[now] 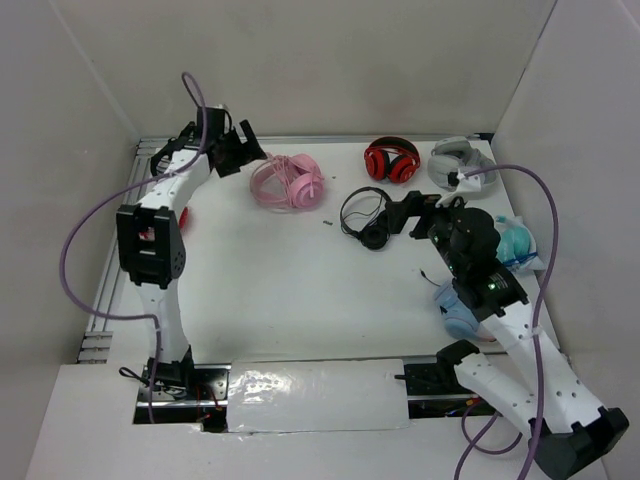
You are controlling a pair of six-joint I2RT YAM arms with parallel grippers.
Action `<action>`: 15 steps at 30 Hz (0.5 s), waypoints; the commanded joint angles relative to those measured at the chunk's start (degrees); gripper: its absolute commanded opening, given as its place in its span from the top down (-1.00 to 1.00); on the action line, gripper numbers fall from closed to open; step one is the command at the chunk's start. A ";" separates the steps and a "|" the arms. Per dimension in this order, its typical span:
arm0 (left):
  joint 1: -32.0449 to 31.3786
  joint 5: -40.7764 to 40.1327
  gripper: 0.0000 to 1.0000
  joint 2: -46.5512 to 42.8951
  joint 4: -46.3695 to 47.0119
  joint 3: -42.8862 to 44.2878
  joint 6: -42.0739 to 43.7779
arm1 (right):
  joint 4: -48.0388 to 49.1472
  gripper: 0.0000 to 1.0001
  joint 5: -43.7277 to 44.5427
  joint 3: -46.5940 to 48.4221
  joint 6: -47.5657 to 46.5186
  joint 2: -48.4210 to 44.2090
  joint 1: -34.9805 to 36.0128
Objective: Wrap the headphones
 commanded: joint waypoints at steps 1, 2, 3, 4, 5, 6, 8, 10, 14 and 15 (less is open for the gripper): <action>0.15 -0.48 -0.99 -11.96 -2.85 -1.11 0.26 | -4.29 -0.99 0.20 4.65 2.57 -2.43 -0.42; 0.15 -0.56 -0.99 -15.98 -4.17 -1.73 0.08 | -6.74 -0.99 0.37 5.18 3.36 -2.69 -0.33; 0.07 -0.56 -0.99 -18.11 -7.31 -2.60 -0.09 | -7.55 -0.99 0.90 5.71 4.93 -2.87 -0.33; -0.20 -0.91 -0.98 -20.74 -8.91 -3.92 -0.27 | -8.42 -0.99 1.25 5.80 5.47 -3.13 -0.42; -0.46 -1.18 -0.99 -26.60 -9.88 -8.63 -0.70 | -9.39 -0.99 2.13 5.63 6.26 -3.83 -0.42; -1.68 -2.40 -0.99 -29.88 -9.63 -11.98 -0.62 | -9.57 -0.99 2.83 4.84 8.09 -4.45 -0.42; -3.62 -5.03 -0.99 -42.57 -7.88 -25.37 -1.58 | -8.53 -0.99 5.28 3.35 9.95 -6.81 -0.33; -5.99 -6.37 -0.99 -51.57 -2.72 -40.30 -1.85 | -7.47 -0.99 6.00 0.27 11.54 -8.67 -0.33; -7.32 -7.24 -0.99 -72.16 -5.57 -56.20 -7.38 | -7.02 -0.99 8.45 -6.49 14.43 -12.53 -0.33; -7.75 -7.24 -0.99 -74.54 -6.72 -59.18 -7.56 | -7.37 -0.99 8.98 -7.38 14.79 -13.41 -0.42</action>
